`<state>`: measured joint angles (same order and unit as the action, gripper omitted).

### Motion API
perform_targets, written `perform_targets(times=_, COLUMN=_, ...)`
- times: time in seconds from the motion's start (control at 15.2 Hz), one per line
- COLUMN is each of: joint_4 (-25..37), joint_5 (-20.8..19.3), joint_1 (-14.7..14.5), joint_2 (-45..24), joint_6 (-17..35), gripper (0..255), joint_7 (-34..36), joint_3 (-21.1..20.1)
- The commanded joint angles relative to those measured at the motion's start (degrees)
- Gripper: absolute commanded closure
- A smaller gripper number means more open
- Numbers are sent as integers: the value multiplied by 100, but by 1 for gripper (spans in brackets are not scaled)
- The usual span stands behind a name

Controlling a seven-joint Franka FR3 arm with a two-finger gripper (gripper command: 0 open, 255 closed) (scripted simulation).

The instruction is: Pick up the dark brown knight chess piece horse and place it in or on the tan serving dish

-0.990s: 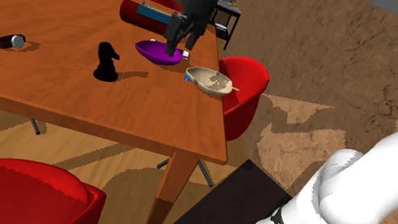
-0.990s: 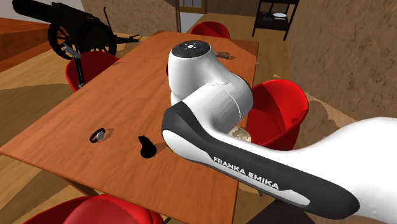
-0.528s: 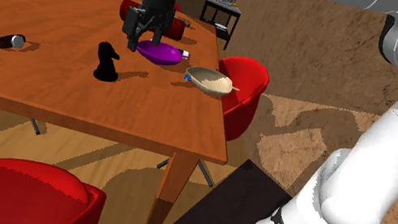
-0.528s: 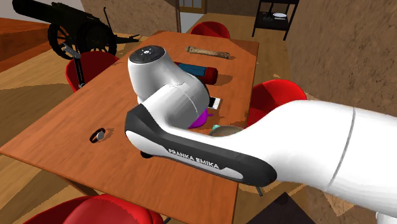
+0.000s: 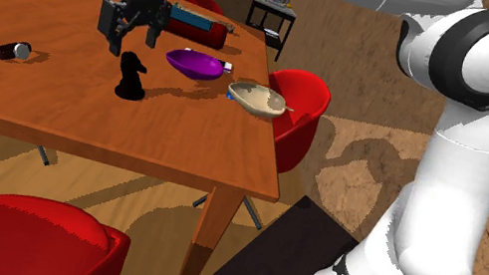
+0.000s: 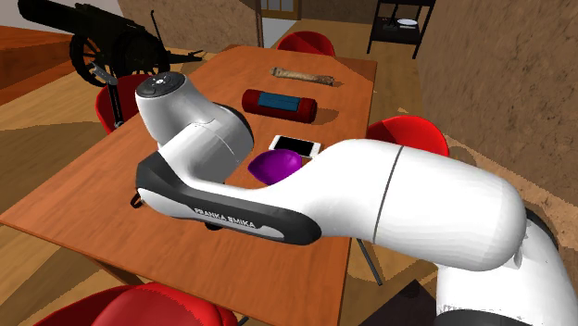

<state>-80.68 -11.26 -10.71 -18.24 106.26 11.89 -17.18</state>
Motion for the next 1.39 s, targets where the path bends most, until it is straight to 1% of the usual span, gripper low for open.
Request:
perform_targets(times=0.0, joint_4=64, joint_5=-47, joint_1=-29, joint_2=-133, joint_6=69, gripper=0, joint_7=30, joint_3=7)
perform_targets(times=0.33, joint_4=-239, joint_5=-82, joint_1=-5, joint_2=-217, joint_6=451, gripper=0, joint_7=60, joint_3=30)
perform_targets(times=0.86, joint_4=-238, joint_5=-81, joint_1=-5, joint_2=-217, joint_6=450, gripper=0, joint_7=60, joint_3=30)
perform_targets(times=0.92, joint_4=-238, joint_5=-81, joint_1=-5, joint_2=-217, joint_6=450, gripper=255, joint_7=60, joint_3=30)
perform_targets(times=1.32, joint_4=-239, joint_5=-81, joint_1=-5, joint_2=-216, joint_6=450, gripper=255, joint_7=60, joint_3=30)
